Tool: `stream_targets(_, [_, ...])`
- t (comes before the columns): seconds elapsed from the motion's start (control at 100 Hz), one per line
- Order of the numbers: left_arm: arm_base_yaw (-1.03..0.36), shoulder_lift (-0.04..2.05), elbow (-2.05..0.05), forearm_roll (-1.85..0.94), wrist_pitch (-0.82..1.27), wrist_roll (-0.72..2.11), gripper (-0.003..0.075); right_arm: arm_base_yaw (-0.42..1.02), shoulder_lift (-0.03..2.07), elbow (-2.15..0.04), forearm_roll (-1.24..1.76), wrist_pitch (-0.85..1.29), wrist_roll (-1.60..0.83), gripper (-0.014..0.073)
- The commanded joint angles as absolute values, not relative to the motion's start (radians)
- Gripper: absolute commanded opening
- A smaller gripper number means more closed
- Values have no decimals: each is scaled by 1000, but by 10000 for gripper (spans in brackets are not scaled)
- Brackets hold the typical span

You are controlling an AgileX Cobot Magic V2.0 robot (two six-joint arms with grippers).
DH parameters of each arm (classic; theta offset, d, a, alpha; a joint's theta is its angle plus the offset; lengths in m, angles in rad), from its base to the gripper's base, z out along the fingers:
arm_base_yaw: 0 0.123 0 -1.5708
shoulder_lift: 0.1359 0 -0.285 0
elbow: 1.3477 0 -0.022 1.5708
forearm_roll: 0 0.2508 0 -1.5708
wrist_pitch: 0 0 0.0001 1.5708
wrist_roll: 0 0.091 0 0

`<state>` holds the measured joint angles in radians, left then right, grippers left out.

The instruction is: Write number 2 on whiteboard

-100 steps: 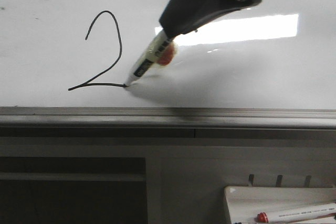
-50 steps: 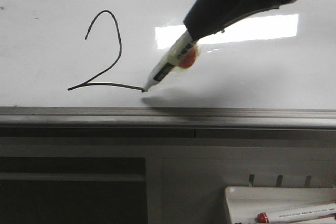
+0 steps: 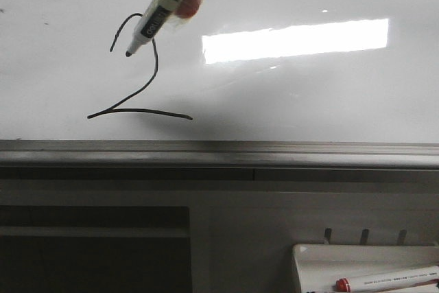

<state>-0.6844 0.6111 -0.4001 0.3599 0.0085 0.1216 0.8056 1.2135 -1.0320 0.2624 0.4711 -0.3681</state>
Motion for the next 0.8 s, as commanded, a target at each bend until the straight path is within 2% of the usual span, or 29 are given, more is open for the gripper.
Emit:
stream_targets(0.0, [-714,694,-430,455,-129,113,386,817,1195,-1074,291,412,-375,-68])
stream_targets(0.26, [-716,855,-438,473,-227,113,366,885,1195,-1074,295,355,-373,-67])
stream_targets(0.79, [-716,957,-438,481,-316,113,366,916,1217,-1074,345,402,-356,-67])
